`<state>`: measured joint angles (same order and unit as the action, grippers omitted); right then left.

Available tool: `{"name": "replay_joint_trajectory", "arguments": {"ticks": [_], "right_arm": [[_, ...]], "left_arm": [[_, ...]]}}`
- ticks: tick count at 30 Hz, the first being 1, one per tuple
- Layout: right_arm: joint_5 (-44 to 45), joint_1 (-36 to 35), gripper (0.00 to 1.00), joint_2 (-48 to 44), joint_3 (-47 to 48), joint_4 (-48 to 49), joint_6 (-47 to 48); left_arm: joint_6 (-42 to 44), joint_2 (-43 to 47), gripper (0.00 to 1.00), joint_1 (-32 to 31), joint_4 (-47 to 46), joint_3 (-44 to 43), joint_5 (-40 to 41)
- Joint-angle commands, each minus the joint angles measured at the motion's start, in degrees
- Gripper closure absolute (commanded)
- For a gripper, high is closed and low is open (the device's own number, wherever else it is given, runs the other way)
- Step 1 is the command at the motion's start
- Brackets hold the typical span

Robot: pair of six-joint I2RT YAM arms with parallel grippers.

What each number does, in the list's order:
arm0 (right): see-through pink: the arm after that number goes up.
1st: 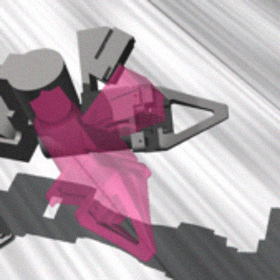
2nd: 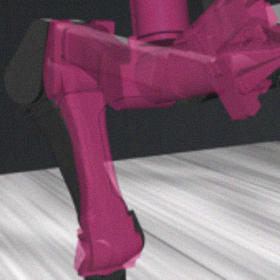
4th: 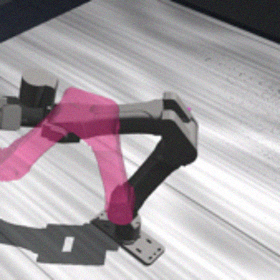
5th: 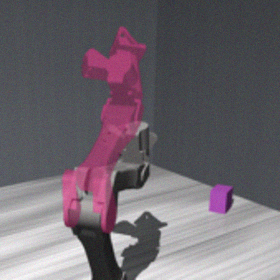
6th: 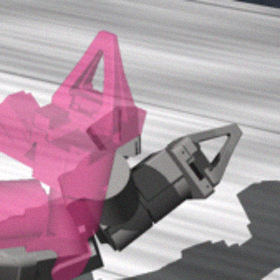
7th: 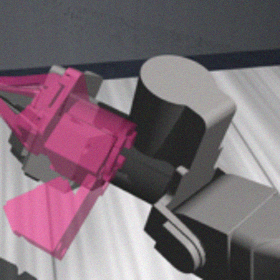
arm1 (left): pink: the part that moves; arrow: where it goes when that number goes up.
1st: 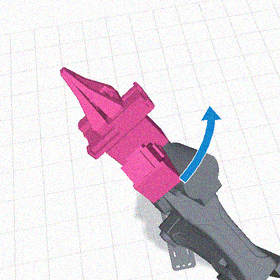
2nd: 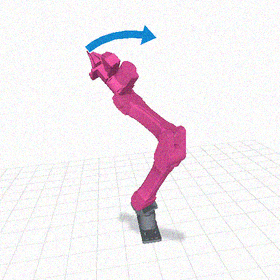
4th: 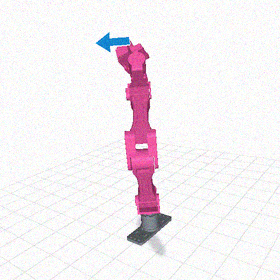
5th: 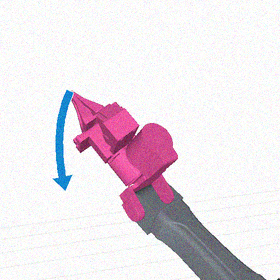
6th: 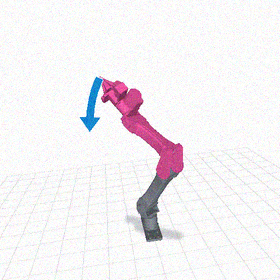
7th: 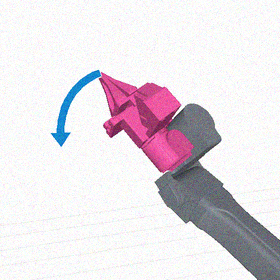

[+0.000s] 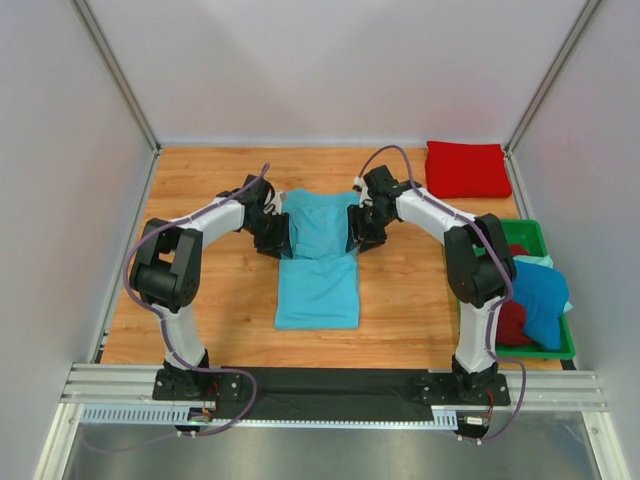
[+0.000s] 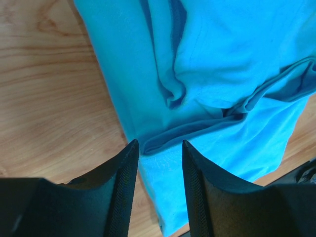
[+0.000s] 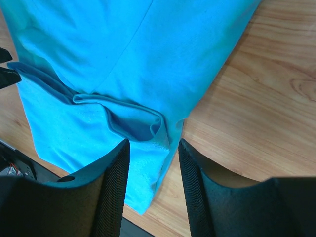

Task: Fold and stack the t-shirts
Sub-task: Fold the tshirt

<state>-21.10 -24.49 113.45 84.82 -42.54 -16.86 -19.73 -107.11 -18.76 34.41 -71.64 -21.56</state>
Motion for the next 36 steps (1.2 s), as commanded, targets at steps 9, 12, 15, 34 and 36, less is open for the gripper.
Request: {"name": "replay_joint_trajectory", "arguments": {"ticks": [9,12,15,34,36], "right_arm": [[-2.8,-0.9,0.55,2.8,1.1,-0.4,1.5],[-3.2,-0.9,0.57,3.4,1.1,0.0,1.0],[-3.5,-0.9,0.6,3.6,0.9,0.5,0.8],[0.5,-0.9,1.0,-1.1,-0.3,-3.1,-2.4],[2.0,-0.8,1.0,-2.1,-1.6,-3.6,-3.0]], "left_arm": [[0.9,0.2,0.53,-0.2,-0.3,0.2,-2.8],[0.6,-1.1,0.61,-0.2,-0.5,-0.7,-3.6],[0.3,-1.6,0.65,-0.2,-0.6,-1.2,-4.0],[-0.2,1.2,1.0,-0.2,2.4,-1.8,3.4],[-0.6,2.7,1.0,-0.2,3.5,-1.8,5.5]]}}
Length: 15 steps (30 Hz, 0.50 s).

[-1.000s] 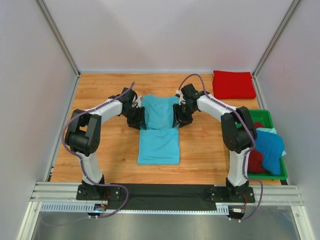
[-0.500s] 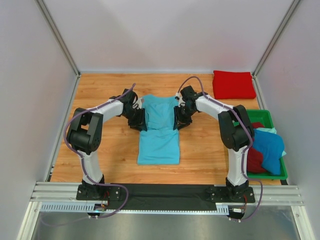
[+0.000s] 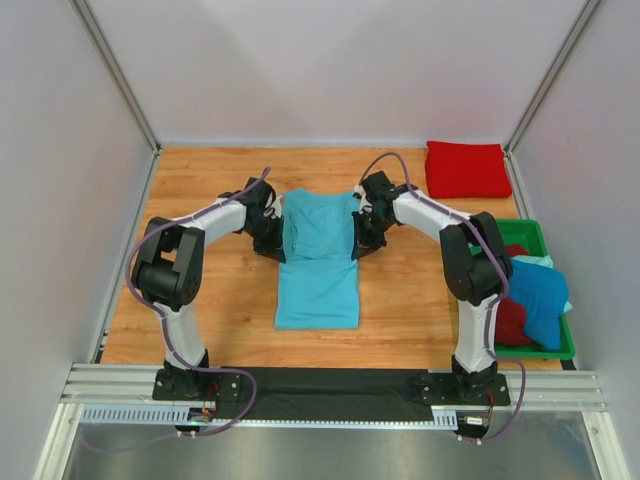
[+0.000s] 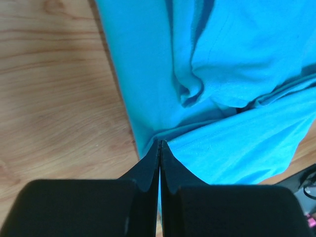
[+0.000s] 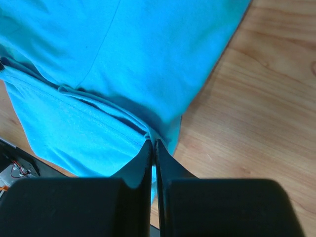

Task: Fold and stack the t-shirts
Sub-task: Fold the tshirt

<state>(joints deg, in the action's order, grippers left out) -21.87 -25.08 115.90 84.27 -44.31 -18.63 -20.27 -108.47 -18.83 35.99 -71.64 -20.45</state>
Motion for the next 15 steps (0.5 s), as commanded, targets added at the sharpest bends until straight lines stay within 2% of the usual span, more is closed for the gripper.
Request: {"name": "replay_joint_trajectory", "arguments": {"ticks": [1,12,13,15], "right_arm": [[2.9,-0.2,1.0,-5.0,-1.3,-1.7,-1.4],[5.9,0.8,1.0,1.3,2.6,-2.5,-1.7],[7.7,0.9,1.0,1.8,4.0,-3.1,-1.5],[9.6,0.9,0.83,2.0,5.3,-5.6,-0.9]], "left_arm": [[0.1,4.3,1.0,-0.2,1.9,-1.8,4.7],[2.1,-1.4,0.99,-0.2,2.9,-8.2,7.0],[2.5,-1.9,0.86,-0.2,4.2,-8.9,7.7],[3.0,-1.6,0.6,-0.2,5.4,-10.2,10.3]]}}
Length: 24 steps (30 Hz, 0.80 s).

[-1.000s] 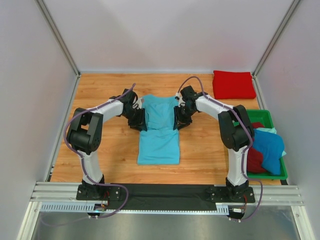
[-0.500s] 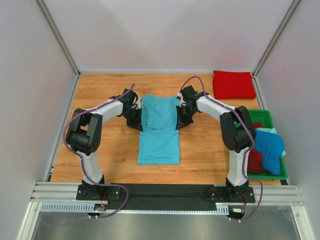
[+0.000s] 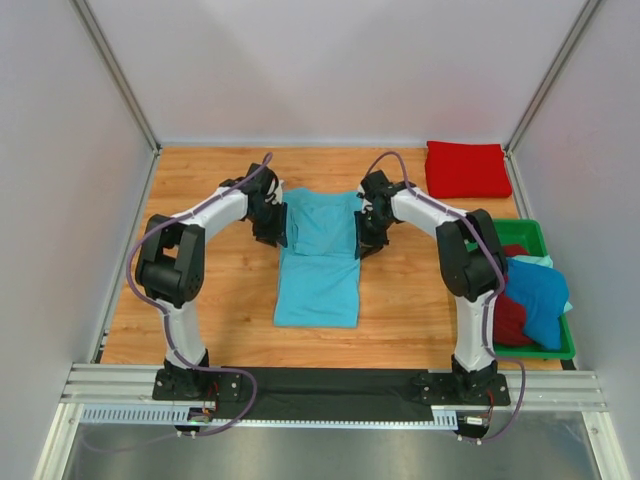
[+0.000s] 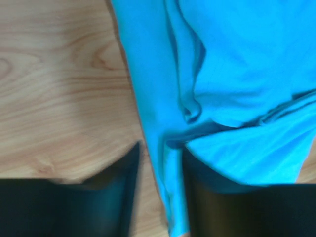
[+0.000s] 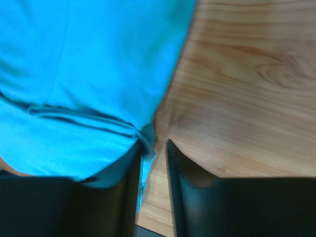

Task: Fold and stack the t-shirts
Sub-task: Fold the tshirt

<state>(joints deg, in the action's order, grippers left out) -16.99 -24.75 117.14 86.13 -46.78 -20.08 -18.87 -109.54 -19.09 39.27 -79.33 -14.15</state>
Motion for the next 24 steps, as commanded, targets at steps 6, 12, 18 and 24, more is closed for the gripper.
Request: {"name": "replay_joint_trajectory", "arguments": {"ticks": [6,12,18,24], "right_arm": [[7.6,0.0,0.36,-11.1,-6.0,-8.0,0.5],[-4.9,-5.8,0.33,-29.1,-30.7,8.8,-17.0],[-4.4,-14.2,0.44,-37.6,-45.3,28.1,-35.3],[0.3,-16.4,0.56,-40.9,-56.9,38.6,-49.7]], "left_arm": [[0.3,19.9,0.06,0.1,5.2,11.3,4.9],[-7.4,35.0,0.46,0.1,2.5,29.5,-7.9],[-20.0,38.1,0.38,0.0,-9.2,42.0,-17.8],[-30.5,42.1,0.2,0.0,-16.5,51.2,-16.9]]}}
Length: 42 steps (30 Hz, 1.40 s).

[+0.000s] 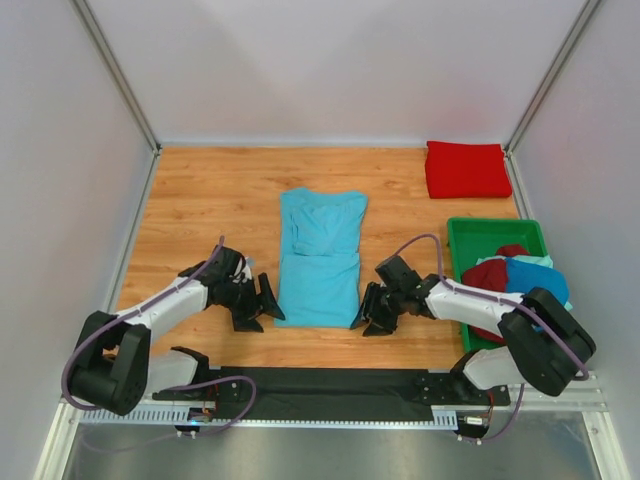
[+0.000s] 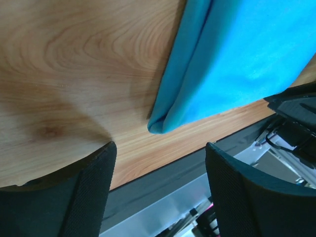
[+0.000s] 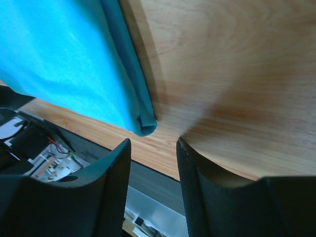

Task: Fold and stack the t-shirts
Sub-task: Fold the tshirt

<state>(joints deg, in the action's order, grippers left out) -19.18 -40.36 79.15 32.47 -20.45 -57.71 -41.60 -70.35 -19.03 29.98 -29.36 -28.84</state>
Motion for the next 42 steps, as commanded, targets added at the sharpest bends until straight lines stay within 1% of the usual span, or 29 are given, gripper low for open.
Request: {"name": "replay_joint_trajectory", "arguments": {"ticks": [1,3,4,8,12,15,20,23,24,28,29,30,31,32,33,34,36,37,39,40,42], "right_arm": [[3.0,-1.0,0.56,-3.2,-4.4,14.1,-13.4],[4.4,-2.1,0.55,-3.4,-6.1,14.8,-16.5],[6.1,-2.9,0.53,-3.7,-6.5,14.5,-18.1],[9.8,-3.5,0.5,-4.1,-7.1,13.6,-20.0],[12.5,-3.7,0.51,-4.1,-6.7,11.0,-21.7],[14.4,-3.6,0.52,-4.2,-7.2,9.0,-23.0],[14.0,-3.6,0.55,-2.5,-7.5,9.3,-23.2],[13.7,-3.5,0.58,-1.6,-7.8,10.2,-23.3],[13.8,-3.6,0.59,-1.0,-7.7,10.3,-23.1],[13.8,-3.5,0.65,0.3,-7.6,11.0,-22.9],[13.8,-3.6,0.66,0.5,-7.3,10.7,-22.7],[13.8,-3.6,0.69,0.6,-7.2,10.8,-22.6],[13.7,-3.5,0.79,0.8,-7.2,10.7,-22.5],[13.7,-3.5,0.84,0.8,-7.0,10.3,-22.3],[13.8,-3.4,0.9,0.8,-6.7,9.6,-21.4],[14.0,-3.5,1.0,0.7,-6.3,8.7,-20.7],[13.9,-3.5,1.0,0.5,-4.6,6.0,-18.0],[13.9,-3.6,1.0,-0.3,-4.1,5.0,-14.1],[12.9,-3.8,1.0,-1.8,-3.4,3.0,-9.2],[11.6,-3.9,0.99,-3.6,-3.4,2.2,-8.1],[9.7,-5.4,1.0,-5.4,-3.4,-0.2,-6.1]], "left_arm": [[-8.7,3.3,0.19,0.0,-7.8,2.6,-2.0],[-11.6,3.5,0.17,0.0,-8.2,3.8,-0.4],[-14.3,2.9,0.18,0.0,-9.4,5.0,-0.5],[-17.7,0.7,0.21,0.0,-8.4,6.0,1.3],[-23.7,-0.7,0.34,0.0,-10.2,7.5,2.6],[-24.4,-2.2,0.35,0.0,-9.6,7.0,3.6],[-25.4,-4.7,0.36,0.0,-9.7,7.6,5.0],[-25.8,-6.5,0.39,0.0,-10.5,7.9,5.3],[-26.0,-6.9,0.43,0.0,-11.1,8.0,5.2],[-25.5,-8.5,0.52,0.1,-12.0,7.6,6.2],[-25.2,-9.2,0.57,0.3,-12.0,7.3,6.9],[-24.1,-9.5,0.74,0.5,-11.7,7.0,7.3],[-23.8,-9.8,0.88,1.1,-11.3,6.4,7.9],[-23.4,-10.3,1.0,1.4,-10.5,6.1,8.7],[-21.5,-10.5,1.0,1.8,-10.2,5.6,9.1],[-20.1,-10.5,1.0,2.1,-9.9,4.6,9.7],[-16.5,-10.4,1.0,2.2,-6.9,2.6,11.4],[-14.4,-10.0,1.0,2.1,-5.9,1.6,11.6],[-13.7,-6.3,1.0,1.7,-2.7,1.7,11.4],[-13.8,-2.2,1.0,1.5,-1.9,2.5,10.8],[-14.0,2.5,1.0,-0.7,2.8,3.2,11.8]]}}
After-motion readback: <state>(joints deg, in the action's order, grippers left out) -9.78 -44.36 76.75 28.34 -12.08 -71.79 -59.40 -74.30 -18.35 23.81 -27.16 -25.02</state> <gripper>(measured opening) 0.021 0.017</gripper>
